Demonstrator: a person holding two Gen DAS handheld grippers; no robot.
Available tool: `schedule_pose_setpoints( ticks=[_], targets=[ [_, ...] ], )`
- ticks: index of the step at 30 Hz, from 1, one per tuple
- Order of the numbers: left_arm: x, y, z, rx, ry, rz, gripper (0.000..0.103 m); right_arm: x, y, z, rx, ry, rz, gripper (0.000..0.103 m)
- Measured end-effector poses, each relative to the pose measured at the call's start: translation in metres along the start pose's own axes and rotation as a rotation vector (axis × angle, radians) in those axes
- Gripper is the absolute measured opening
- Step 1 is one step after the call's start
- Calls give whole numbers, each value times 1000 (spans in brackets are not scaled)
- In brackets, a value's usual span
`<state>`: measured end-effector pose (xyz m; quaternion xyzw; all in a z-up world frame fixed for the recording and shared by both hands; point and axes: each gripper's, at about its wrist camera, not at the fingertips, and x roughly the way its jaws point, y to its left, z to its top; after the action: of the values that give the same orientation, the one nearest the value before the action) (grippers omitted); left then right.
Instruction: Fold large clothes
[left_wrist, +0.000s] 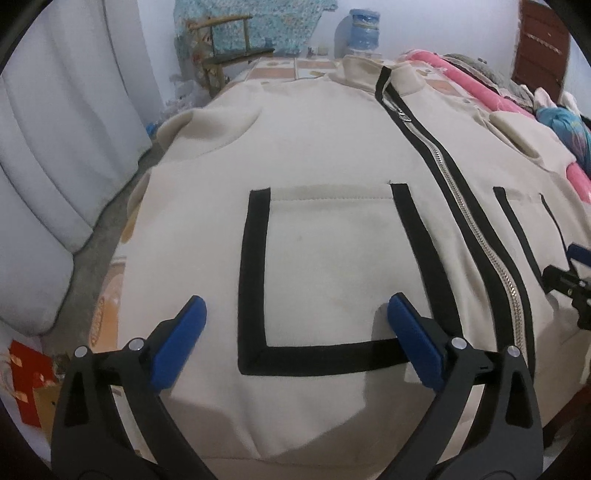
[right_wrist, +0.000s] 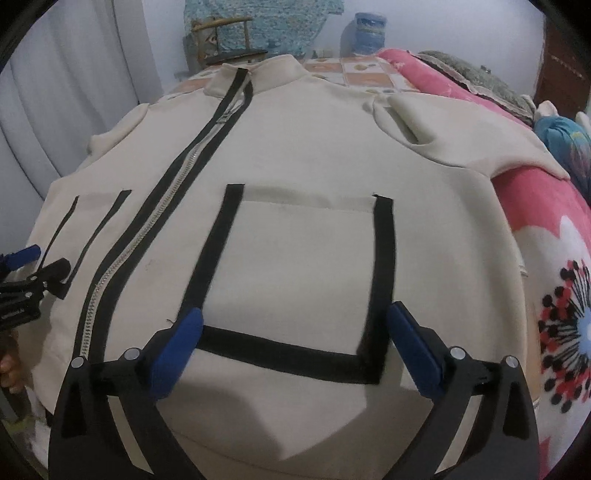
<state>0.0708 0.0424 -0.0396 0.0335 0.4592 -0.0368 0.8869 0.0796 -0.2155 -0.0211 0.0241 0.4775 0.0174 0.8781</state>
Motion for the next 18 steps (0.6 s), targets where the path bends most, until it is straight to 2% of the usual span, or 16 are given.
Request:
schedule_pose_setpoints(
  ticks=[8,13,16,18],
  targets=[
    [1,-2,-1,-7,-4,6,96,2,-1,0,-3,-15,4,96],
    [-1,-1,-2,6,-13,-4,96,-6,0,7,3,26,-5,96],
    [-3,2,1,18,-1,-21,96,-23,6,19,-3,-32,30,96],
    [-9,6,5,19,-34,-23,96,-30,14,30,-15,-60,57,96]
  ],
)
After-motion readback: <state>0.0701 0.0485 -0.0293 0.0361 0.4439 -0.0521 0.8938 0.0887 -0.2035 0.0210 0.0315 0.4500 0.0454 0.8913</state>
